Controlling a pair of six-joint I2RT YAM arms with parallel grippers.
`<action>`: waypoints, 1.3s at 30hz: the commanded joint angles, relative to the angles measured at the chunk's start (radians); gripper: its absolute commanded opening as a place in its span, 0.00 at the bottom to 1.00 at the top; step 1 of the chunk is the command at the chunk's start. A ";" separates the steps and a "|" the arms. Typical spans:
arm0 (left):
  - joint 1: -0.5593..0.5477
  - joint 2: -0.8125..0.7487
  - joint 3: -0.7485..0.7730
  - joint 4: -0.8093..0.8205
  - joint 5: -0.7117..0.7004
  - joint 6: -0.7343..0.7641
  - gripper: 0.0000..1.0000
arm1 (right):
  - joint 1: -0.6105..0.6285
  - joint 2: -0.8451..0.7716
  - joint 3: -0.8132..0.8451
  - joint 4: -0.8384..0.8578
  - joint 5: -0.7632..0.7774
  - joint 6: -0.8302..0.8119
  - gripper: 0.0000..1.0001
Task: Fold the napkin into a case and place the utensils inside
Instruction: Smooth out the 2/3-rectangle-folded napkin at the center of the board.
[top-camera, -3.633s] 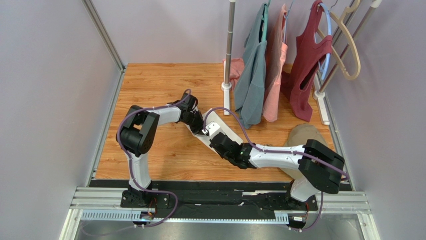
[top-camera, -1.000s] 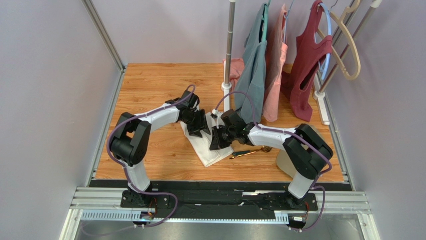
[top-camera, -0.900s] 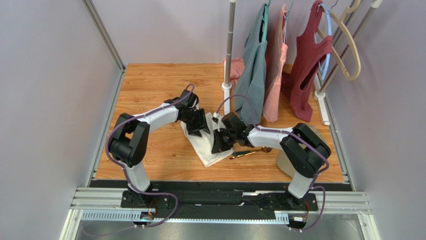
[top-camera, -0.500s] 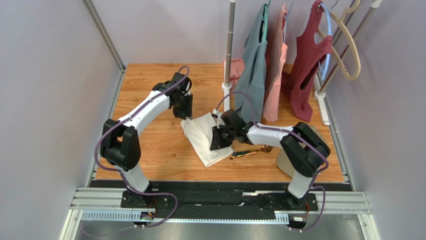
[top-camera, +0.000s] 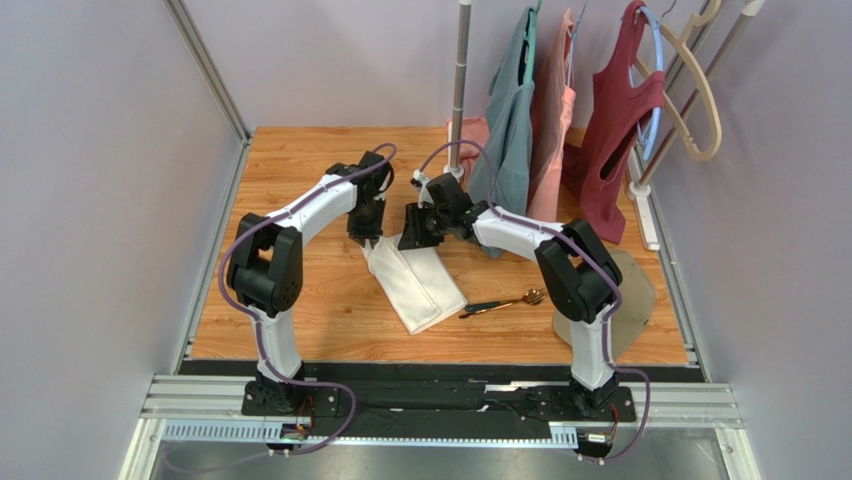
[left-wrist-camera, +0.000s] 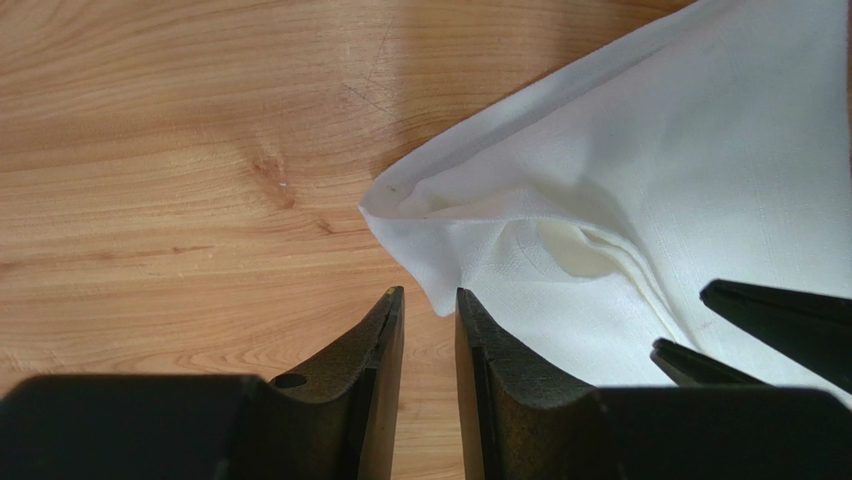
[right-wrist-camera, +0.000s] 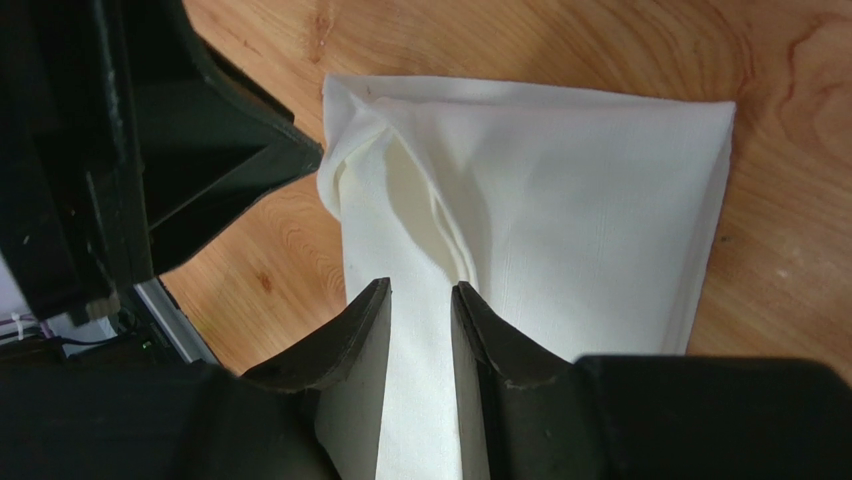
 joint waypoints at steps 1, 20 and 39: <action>-0.001 0.011 0.047 0.015 -0.009 0.018 0.33 | -0.007 0.079 0.092 -0.044 0.000 -0.002 0.32; -0.014 0.113 0.088 0.069 0.007 -0.032 0.31 | -0.041 0.191 0.182 -0.024 -0.021 0.018 0.18; -0.020 -0.066 -0.146 0.323 0.036 -0.155 0.00 | -0.061 0.251 0.223 0.000 -0.037 0.050 0.07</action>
